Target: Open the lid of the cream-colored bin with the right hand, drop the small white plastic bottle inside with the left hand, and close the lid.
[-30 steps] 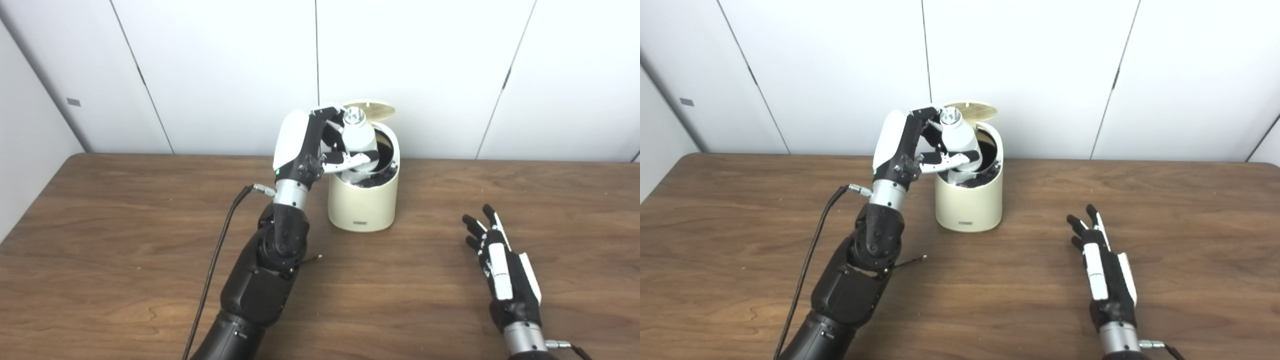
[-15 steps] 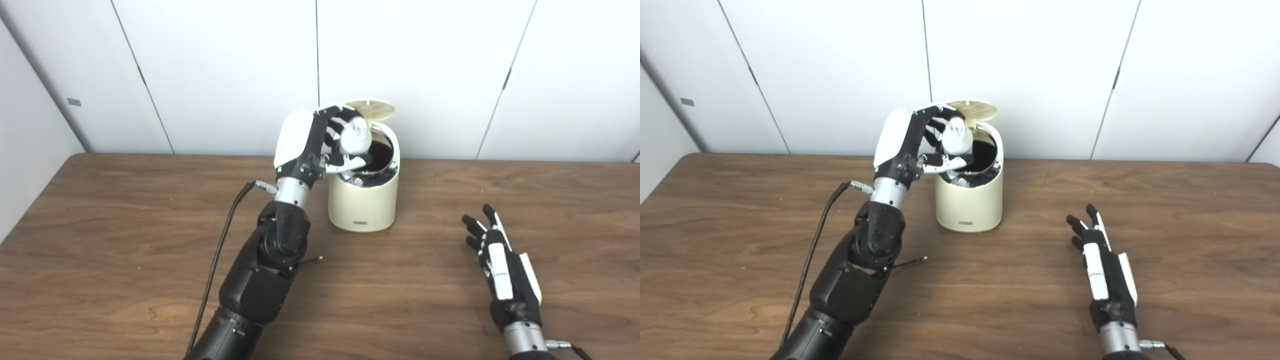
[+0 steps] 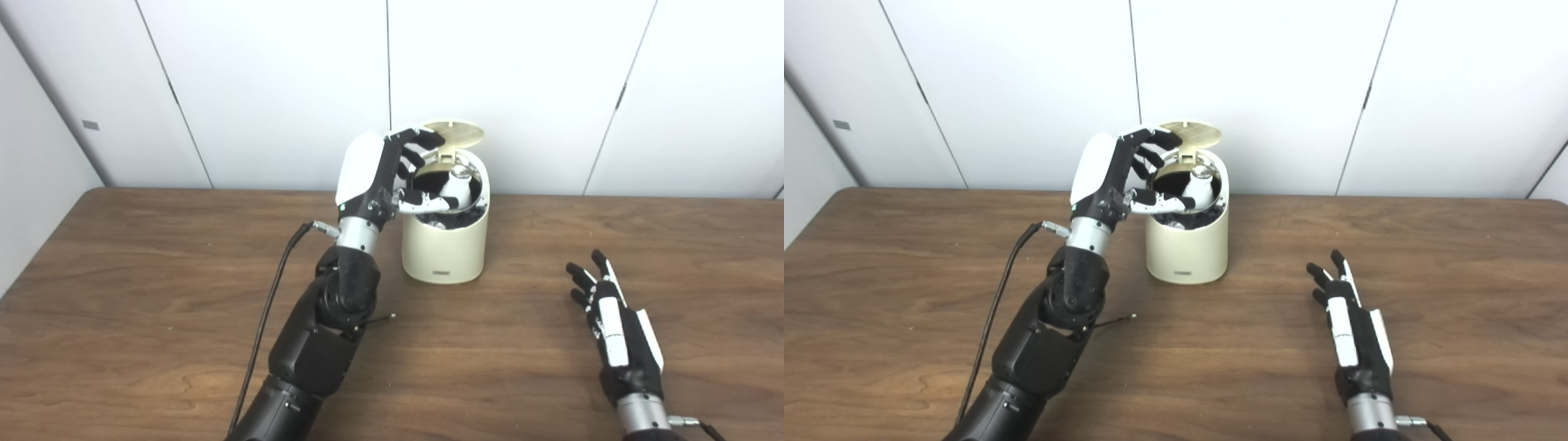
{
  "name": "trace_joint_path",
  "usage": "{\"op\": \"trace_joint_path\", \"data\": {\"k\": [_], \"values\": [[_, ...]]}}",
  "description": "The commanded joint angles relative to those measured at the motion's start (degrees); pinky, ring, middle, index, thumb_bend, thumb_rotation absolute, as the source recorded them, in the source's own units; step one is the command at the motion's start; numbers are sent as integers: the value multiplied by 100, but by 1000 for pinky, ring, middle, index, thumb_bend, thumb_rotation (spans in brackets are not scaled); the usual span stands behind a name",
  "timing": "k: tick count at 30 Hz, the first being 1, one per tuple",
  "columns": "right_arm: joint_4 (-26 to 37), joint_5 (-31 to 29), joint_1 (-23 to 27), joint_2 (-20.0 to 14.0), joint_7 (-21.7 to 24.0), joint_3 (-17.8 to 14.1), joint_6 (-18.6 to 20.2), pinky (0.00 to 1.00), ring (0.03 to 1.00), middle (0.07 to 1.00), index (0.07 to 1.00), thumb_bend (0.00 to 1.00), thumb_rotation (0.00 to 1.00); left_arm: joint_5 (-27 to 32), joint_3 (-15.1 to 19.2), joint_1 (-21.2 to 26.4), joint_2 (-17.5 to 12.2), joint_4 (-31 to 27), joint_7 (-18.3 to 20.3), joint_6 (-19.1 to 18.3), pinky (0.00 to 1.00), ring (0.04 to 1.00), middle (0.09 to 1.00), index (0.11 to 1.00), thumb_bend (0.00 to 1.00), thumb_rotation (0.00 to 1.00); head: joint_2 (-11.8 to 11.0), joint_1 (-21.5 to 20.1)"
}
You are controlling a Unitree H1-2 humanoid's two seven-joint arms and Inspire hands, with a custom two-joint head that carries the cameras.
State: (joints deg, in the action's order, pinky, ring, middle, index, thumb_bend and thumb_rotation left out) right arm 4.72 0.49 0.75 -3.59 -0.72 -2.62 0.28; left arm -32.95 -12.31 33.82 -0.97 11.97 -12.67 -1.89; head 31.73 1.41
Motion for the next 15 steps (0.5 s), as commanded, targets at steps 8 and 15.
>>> {"op": "trace_joint_path", "data": {"k": [8, 15], "values": [[13, -34, 53, 10, 1, -19, -14, 936, 942, 879, 982, 620, 981, 241, 181, 192, 120, -89, -215, 288, 384, 428, 517, 488, 519, 0, 18, 7], [-9, -98, 62, 26, 6, -46, -6, 944, 944, 877, 981, 627, 975, 350, 272, 143, 158, -157, -341, 507, 351, 430, 514, 457, 476, 0, 15, 20]]}}
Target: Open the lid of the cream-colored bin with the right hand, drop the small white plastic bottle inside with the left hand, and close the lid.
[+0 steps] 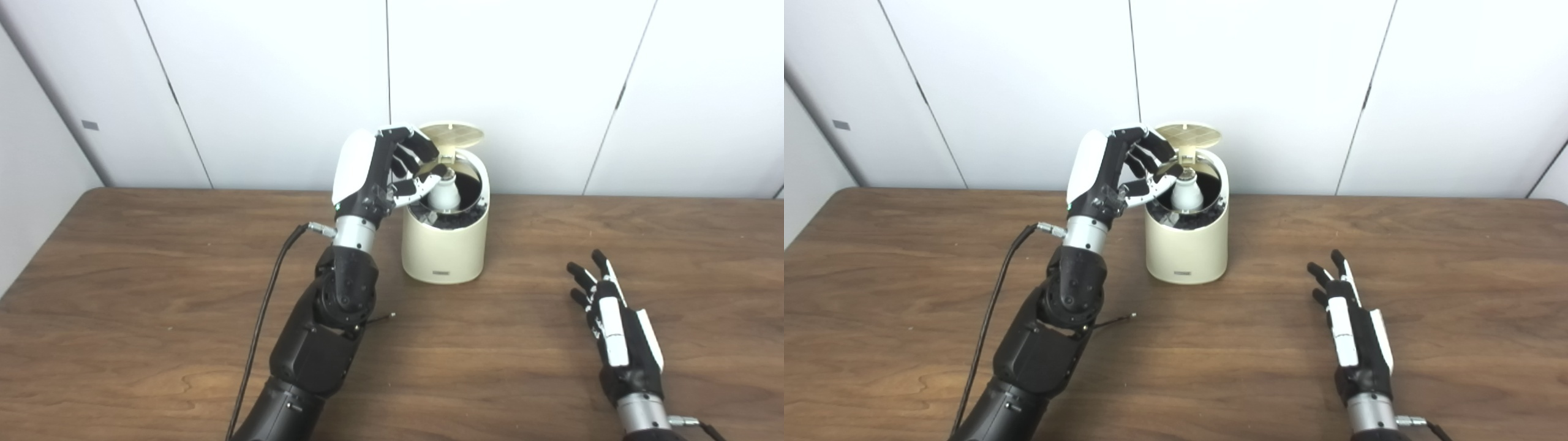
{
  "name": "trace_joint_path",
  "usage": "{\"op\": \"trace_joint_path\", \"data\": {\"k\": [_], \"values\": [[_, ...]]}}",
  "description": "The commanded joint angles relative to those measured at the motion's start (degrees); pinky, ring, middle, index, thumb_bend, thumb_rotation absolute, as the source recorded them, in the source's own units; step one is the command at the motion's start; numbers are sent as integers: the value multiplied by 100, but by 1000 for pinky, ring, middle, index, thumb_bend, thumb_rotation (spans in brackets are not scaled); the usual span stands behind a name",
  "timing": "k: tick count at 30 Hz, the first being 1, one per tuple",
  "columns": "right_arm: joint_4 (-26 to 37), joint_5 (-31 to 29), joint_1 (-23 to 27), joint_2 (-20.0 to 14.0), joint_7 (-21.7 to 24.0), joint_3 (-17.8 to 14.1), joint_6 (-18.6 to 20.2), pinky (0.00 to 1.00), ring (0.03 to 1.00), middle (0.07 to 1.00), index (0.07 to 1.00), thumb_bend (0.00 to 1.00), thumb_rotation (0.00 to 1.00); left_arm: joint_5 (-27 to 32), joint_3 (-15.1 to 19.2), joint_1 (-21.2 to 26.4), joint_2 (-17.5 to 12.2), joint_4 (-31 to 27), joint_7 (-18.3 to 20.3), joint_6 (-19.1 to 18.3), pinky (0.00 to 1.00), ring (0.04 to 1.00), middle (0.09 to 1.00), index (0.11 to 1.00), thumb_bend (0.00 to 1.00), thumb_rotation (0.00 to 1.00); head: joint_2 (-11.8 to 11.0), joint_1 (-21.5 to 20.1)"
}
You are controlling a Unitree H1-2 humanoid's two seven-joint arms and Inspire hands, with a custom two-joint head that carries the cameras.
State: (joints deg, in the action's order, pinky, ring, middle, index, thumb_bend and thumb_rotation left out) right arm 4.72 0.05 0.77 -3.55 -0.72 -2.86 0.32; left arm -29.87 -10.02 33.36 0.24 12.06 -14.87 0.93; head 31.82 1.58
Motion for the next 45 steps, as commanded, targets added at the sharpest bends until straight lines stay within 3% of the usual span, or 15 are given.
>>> {"op": "trace_joint_path", "data": {"k": [1, 12, 17, 26, 34, 36, 39, 41, 45], "values": [[-18, -93, 62, 23, 20, -28, -24, 950, 946, 877, 981, 627, 970, 68, 60, 184, 42, -185, -126, 247, 350, 431, 514, 455, 475, 0, 6, 6], [-61, -97, 78, 8, 13, -18, -55, 944, 940, 878, 979, 639, 958, 440, 245, 28, -38, -774, 123, 169, 316, 417, 496, 433, 472, 0, 17, -10], [-12, -135, 82, 5, 23, -29, 6, 952, 946, 881, 976, 630, 965, 790, 526, -237, -82, -1431, 447, -273, 354, 445, 481, 463, 478, 0, 35, -6], [-23, -131, 88, -13, 25, -44, -2, 966, 942, 882, 974, 630, 965, 1024, 1053, -525, -70, -1924, 445, -947, 381, 461, 486, 471, 480, 0, 43, -14], [72, -188, 64, -17, 36, -59, 45, 973, 938, 879, 971, 614, 963, 1561, 1298, -902, -159, -2025, 580, -963, 458, 455, 497, 497, 504, 0, 83, -44], [96, -211, 56, -17, 33, -69, 57, 980, 935, 877, 968, 622, 954, 1562, 1315, -1014, -167, -2042, 593, -1053, 454, 515, 496, 495, 516, 0, 89, -55], [104, -214, 65, -49, 47, -70, 34, 968, 934, 882, 966, 630, 958, 1602, 1267, -1189, -248, -2103, 800, -1323, 558, 626, 657, 498, 501, 67, 102, -73], [115, -235, 72, -70, 69, -75, 24, 973, 945, 890, 968, 629, 960, 1681, 1247, -1260, -287, -2121, 927, -1419, 637, 715, 762, 734, 490, 202, 109, -76], [92, -252, 148, -122, 87, -96, -33, 971, 949, 895, 975, 631, 966, 1850, 1188, -1442, -358, -2096, 1188, -1671, 721, 810, 850, 862, 468, 358, 130, -84]]}}
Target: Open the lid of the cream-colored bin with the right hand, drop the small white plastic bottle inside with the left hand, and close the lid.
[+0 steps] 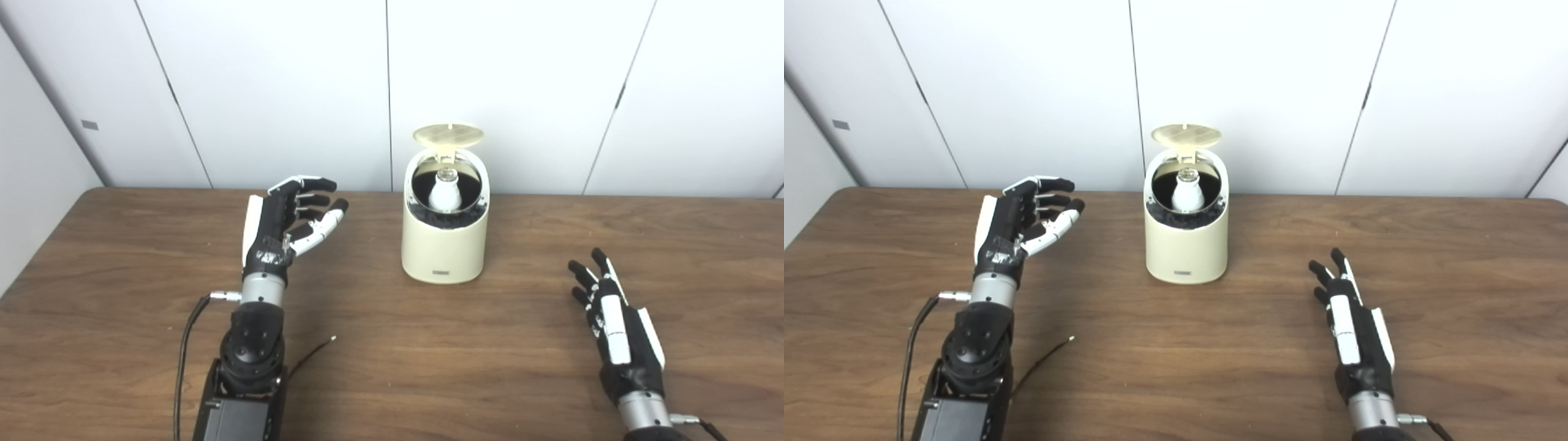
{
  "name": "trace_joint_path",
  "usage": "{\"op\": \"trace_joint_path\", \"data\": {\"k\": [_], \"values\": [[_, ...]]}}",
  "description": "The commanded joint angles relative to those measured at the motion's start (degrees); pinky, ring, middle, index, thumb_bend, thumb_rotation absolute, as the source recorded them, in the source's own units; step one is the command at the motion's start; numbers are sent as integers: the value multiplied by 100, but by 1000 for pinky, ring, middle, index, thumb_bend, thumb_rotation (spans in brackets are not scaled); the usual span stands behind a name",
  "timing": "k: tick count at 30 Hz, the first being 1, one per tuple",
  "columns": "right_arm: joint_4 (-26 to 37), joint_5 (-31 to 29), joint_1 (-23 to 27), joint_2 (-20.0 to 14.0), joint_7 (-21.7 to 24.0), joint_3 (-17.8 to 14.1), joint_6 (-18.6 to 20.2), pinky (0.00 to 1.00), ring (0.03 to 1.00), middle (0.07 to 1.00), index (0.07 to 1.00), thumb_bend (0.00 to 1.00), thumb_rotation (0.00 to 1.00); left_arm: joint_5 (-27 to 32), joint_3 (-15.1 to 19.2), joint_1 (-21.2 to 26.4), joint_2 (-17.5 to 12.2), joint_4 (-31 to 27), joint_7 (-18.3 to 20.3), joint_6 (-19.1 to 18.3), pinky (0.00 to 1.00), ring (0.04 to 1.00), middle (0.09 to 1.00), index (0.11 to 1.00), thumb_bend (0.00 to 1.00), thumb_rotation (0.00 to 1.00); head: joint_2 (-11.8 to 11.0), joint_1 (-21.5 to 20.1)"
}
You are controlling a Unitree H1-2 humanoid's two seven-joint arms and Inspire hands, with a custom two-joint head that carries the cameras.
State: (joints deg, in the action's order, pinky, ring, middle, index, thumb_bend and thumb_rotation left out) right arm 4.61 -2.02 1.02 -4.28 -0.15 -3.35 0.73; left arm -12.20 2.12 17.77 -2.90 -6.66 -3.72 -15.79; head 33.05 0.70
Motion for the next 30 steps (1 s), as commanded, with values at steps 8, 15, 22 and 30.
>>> {"op": "trace_joint_path", "data": {"k": [8, 15, 22, 30], "values": [[320, -73, 249, -145, 31, -115, 155, 961, 951, 899, 966, 648, 954, 431, -39, -269, 26, -151, 220, 109, 873, 918, 943, 937, 390, 711, 66, 13], [406, 65, 547, -323, 41, -128, 252, 966, 951, 906, 962, 649, 962, 530, -49, -451, 74, 50, 157, 598, 927, 950, 967, 956, 423, 817, 118, -53], [446, 84, 964, -488, 65, -142, 309, 969, 943, 899, 949, 709, 963, 591, -36, -636, 128, 105, 117, 711, 916, 942, 963, 956, 432, 878, 149, -104], [725, 295, 1437, -678, 168, -5, 716, 966, 925, 895, 925, 662, 991, 426, -47, -790, 86, 192, -9, 1045, 901, 928, 941, 935, 448, 870, 117, -166]]}}
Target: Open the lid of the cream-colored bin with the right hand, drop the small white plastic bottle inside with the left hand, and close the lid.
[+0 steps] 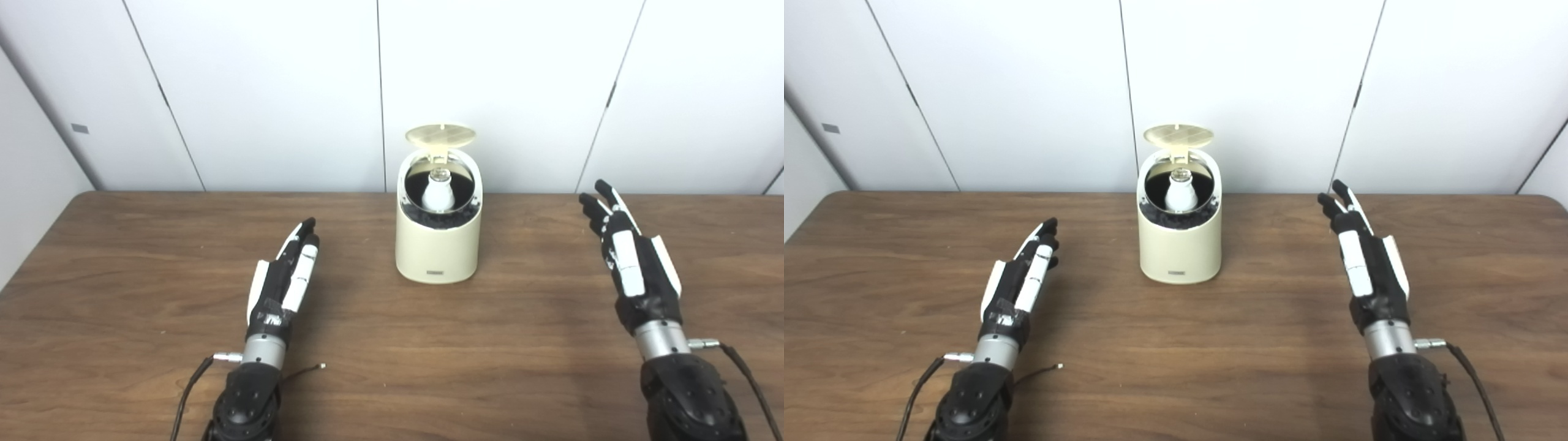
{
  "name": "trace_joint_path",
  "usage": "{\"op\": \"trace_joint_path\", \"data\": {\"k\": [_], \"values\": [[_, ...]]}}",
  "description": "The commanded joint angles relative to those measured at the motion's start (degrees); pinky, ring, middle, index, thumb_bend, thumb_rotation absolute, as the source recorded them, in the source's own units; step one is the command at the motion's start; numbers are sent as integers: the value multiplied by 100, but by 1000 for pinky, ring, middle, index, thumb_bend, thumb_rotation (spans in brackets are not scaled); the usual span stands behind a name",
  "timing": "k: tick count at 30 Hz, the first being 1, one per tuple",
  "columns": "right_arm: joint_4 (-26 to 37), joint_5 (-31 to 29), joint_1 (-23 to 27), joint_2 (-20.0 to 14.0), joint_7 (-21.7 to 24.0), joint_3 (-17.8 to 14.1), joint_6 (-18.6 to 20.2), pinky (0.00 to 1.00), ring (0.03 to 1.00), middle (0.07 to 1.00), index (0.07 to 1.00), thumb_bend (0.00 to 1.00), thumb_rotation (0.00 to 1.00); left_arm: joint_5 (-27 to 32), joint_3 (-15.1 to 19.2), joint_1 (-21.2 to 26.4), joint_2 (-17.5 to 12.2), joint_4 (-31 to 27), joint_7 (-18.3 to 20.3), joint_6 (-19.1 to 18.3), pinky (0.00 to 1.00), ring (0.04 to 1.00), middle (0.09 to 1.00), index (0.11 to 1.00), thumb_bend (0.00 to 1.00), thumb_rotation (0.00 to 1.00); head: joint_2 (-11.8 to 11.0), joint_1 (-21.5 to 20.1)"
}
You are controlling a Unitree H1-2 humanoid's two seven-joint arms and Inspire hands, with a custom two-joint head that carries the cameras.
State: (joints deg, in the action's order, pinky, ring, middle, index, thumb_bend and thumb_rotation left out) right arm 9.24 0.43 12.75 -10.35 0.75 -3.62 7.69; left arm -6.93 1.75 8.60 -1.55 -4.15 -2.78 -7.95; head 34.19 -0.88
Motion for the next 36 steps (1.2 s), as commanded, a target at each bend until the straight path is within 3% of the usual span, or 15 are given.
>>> {"op": "trace_joint_path", "data": {"k": [1, 6, 12, 19, 23, 28, 36], "values": [[314, 74, 338, -88, 104, 59, 120, 970, 926, 895, 925, 651, 993, -87, -6, 109, -62, -42, -90, 289, 906, 931, 945, 938, 450, 876, 2, -29], [571, 292, 697, -127, 176, 235, 587, 973, 937, 907, 930, 629, 988, -82, 4, -16, -84, 18, -64, 315, 915, 949, 949, 940, 442, 901, -28, -52], [731, 791, 1150, -199, 214, 449, 752, 916, 927, 896, 918, 607, 999, 150, 173, -168, 15, 91, -95, 296, 934, 947, 955, 941, 416, 931, -46, -195], [518, 1407, 1667, -342, 315, 717, 981, 871, 913, 896, 900, 645, 1000, 278, 228, -186, -86, 237, 15, 527, 930, 943, 959, 943, 410, 992, -45, -346], [367, 1835, 1960, -374, 370, 941, 1143, 813, 876, 871, 874, 599, 989, 399, 213, -201, -144, 314, 119, 676, 921, 948, 962, 940, 414, 1000, -59, -367], [225, 2229, 2196, -526, 523, 1171, 1105, 795, 864, 875, 866, 511, 1000, 425, 221, -232, -103, 215, 100, 457, 946, 949, 965, 939, 432, 1000, -67, -404], [87, 2527, 2384, -634, 844, 1388, 1191, 799, 877, 898, 879, 556, 1000, 454, 175, -227, -110, 275, 131, 512, 969, 954, 970, 945, 427, 1000, -122, -451]]}}
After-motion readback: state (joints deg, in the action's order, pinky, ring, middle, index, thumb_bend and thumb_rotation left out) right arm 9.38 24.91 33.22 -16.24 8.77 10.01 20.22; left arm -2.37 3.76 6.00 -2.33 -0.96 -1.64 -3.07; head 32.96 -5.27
